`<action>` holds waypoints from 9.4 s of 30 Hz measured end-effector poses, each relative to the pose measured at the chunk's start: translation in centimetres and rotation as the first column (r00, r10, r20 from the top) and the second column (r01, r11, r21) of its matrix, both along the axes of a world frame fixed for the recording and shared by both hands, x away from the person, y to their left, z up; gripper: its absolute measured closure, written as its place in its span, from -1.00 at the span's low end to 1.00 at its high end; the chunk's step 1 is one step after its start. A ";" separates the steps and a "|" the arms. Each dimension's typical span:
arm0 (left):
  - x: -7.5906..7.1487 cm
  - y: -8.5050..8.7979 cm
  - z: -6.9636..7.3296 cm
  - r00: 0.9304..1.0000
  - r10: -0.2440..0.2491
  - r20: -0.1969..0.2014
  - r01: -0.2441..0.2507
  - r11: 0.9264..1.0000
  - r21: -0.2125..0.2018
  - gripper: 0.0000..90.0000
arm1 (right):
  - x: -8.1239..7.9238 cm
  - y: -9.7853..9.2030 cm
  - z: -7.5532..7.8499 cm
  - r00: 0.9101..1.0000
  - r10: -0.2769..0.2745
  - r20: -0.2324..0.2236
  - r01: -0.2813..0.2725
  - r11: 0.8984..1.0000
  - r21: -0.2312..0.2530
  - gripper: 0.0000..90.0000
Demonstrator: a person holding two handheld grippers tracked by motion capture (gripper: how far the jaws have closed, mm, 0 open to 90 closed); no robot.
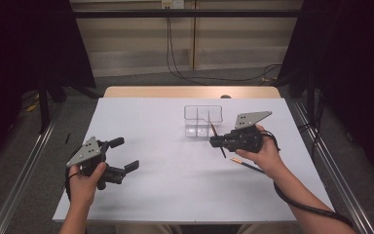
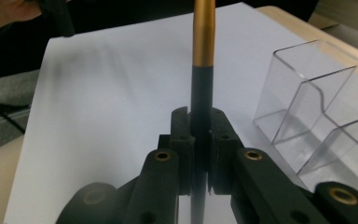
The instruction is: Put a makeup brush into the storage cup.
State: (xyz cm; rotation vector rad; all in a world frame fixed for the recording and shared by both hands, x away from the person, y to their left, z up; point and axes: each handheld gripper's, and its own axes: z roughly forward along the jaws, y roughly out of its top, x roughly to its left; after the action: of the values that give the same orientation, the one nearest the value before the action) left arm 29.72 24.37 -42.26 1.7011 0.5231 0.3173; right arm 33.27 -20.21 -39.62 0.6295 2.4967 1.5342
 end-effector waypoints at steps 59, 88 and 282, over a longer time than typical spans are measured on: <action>-0.2 0.2 -0.1 1.000 0.006 0.007 -0.006 1.000 -0.007 -1.00 | 5.9 -1.1 0.7 0.909 -0.410 0.083 0.369 0.880 0.300 0.85; -0.6 0.9 -0.1 1.000 0.027 0.010 -0.027 1.000 -0.003 -1.00 | 7.7 -0.6 0.8 0.889 -0.449 0.095 0.402 0.862 0.309 0.85; -0.7 1.3 -0.9 0.998 0.066 0.024 -0.067 0.997 0.045 -1.00 | 1.9 -4.3 -2.4 0.925 -0.366 0.102 0.327 0.905 0.273 -0.94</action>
State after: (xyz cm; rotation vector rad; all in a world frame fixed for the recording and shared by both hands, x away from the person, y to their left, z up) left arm 29.03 25.64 -43.16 1.7253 0.5599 0.3988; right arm 35.17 -24.50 -42.06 0.9019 1.9626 1.6925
